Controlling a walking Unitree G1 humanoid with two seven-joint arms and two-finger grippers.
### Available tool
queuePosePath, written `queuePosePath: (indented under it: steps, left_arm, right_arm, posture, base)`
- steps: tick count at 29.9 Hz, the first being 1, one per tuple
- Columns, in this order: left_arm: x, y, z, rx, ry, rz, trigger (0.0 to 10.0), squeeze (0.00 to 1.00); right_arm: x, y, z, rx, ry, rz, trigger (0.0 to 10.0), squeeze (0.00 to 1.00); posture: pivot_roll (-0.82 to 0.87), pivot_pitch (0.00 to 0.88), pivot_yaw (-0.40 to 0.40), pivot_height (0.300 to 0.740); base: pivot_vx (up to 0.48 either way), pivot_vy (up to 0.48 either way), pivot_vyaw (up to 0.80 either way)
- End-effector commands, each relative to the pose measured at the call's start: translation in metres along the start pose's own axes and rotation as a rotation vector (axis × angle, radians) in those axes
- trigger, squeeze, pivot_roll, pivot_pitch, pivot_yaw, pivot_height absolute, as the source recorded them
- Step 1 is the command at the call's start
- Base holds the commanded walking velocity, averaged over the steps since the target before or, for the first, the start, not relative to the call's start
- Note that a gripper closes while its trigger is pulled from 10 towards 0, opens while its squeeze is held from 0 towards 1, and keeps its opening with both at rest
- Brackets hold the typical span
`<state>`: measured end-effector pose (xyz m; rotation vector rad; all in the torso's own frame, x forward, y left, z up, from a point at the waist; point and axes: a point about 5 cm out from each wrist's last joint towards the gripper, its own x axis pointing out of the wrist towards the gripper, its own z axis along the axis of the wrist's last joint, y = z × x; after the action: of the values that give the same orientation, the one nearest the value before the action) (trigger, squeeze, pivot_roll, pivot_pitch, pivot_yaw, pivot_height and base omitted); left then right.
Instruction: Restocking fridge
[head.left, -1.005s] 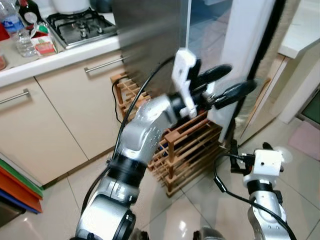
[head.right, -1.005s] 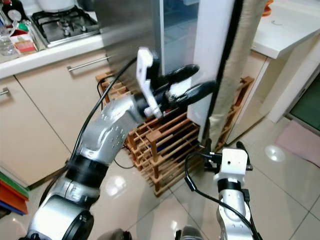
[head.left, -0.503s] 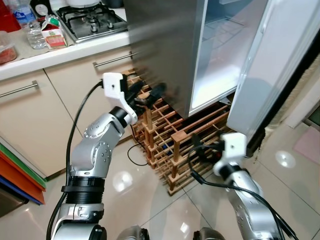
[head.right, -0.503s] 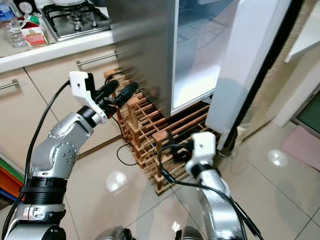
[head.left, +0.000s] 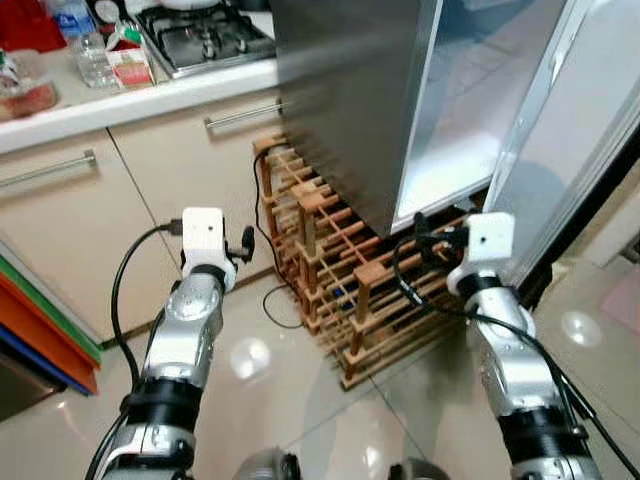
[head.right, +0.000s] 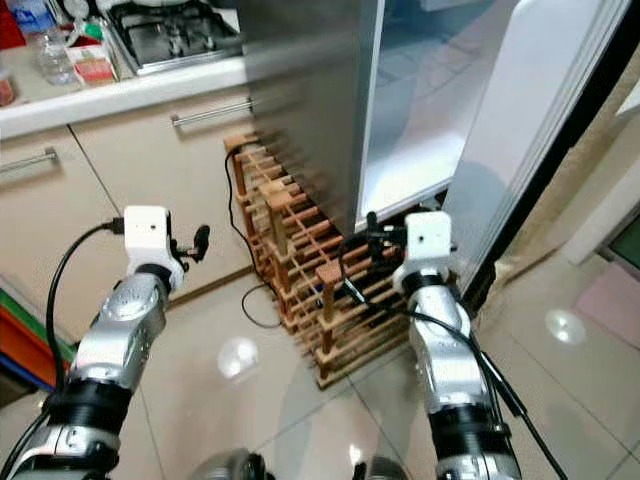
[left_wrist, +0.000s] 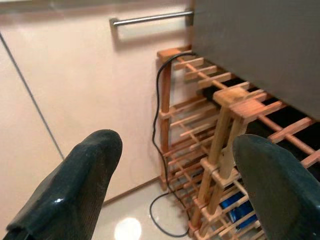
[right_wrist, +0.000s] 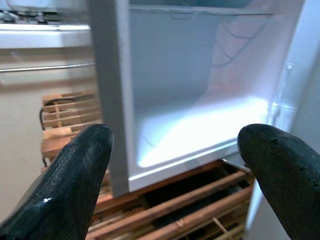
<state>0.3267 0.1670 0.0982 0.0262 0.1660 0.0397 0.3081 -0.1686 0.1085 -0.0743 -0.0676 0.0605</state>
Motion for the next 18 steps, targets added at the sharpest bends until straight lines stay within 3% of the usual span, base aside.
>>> queuePosePath:
  steps: [1, 9, 12, 13, 15, 18]
  left_arm:
    - [0.002, -0.002, 0.001, 0.018, -0.009, 0.007, 10.0, 0.00]
    - [0.005, -0.011, -0.002, 0.013, -0.021, -0.010, 10.0, 0.00]
    - [0.005, -0.015, -0.003, 0.009, -0.025, -0.027, 10.0, 0.00]
    - [0.005, -0.015, -0.003, 0.009, -0.025, -0.027, 10.0, 0.00]
    - [0.005, -0.016, -0.003, 0.009, -0.026, -0.030, 10.0, 0.00]
    - [0.006, -0.016, -0.002, 0.004, -0.029, -0.033, 10.0, 0.00]
  right_arm:
    - [0.002, -0.004, 0.002, -0.013, -0.016, -0.015, 10.0, 0.00]
    - [-0.003, -0.035, -0.006, -0.091, 0.005, -0.129, 10.0, 0.00]
    - [-0.013, -0.077, -0.014, -0.146, 0.050, -0.259, 10.0, 0.00]
    - [-0.013, -0.077, -0.014, -0.146, 0.050, -0.259, 10.0, 0.00]
    - [-0.019, -0.094, -0.015, -0.180, 0.061, -0.316, 10.0, 0.00]
    - [-0.035, -0.134, -0.015, -0.267, 0.093, -0.469, 10.0, 0.00]
  posture:
    - [-0.09, 0.000, 0.039, 0.703]
    - [-0.11, 0.000, 0.049, 0.703]
    - [-0.11, 0.000, 0.053, 0.703]
    - [-0.11, 0.000, 0.053, 0.703]
    - [-0.11, 0.000, 0.055, 0.703]
    - [-0.12, 0.000, 0.059, 0.703]
  base:
    - [0.000, 0.000, 0.00]
    - [0.000, 0.000, 0.00]
    - [0.000, 0.000, 0.00]
    - [0.000, 0.000, 0.00]
    - [0.000, 0.000, 0.00]
    - [0.000, 0.000, 0.00]
